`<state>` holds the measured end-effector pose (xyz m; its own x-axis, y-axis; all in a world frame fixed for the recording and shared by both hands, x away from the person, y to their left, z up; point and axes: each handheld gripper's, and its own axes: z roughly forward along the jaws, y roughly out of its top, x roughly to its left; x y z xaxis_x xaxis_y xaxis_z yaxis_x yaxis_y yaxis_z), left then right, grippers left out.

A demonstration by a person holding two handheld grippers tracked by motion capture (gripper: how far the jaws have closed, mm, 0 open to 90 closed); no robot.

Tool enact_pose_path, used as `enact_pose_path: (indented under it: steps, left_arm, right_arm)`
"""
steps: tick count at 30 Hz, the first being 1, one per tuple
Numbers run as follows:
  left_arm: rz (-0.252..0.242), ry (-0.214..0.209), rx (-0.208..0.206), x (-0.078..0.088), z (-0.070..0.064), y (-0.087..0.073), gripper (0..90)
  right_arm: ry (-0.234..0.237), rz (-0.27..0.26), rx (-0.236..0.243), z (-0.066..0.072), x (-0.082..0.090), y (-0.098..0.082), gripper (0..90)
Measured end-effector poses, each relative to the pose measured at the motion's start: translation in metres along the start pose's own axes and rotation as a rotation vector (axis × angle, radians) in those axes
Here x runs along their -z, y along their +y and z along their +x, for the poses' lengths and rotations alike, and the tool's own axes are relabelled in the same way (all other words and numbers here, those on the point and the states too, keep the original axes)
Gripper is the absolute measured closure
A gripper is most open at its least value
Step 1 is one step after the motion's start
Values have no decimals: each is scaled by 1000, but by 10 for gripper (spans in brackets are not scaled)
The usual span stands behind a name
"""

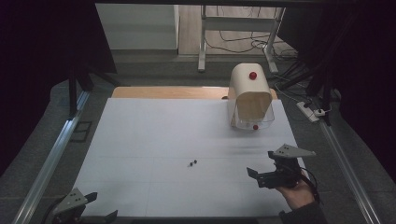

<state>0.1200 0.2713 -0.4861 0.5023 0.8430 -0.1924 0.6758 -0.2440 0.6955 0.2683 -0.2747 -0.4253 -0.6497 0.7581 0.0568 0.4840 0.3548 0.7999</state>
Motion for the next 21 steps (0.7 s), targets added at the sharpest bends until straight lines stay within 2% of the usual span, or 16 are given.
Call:
enact_pose_path:
  steps: [10, 21]
  left_arm:
    - [-1, -4, 5, 0, 1, 0, 35]
    - [-4, -18, 7, -1, 2, 1, 34]
  right_arm:
    - [-24, -1, -34, 13, 19, -30, 0]
    - [-41, 60, -59, 19, 31, -57, 0]
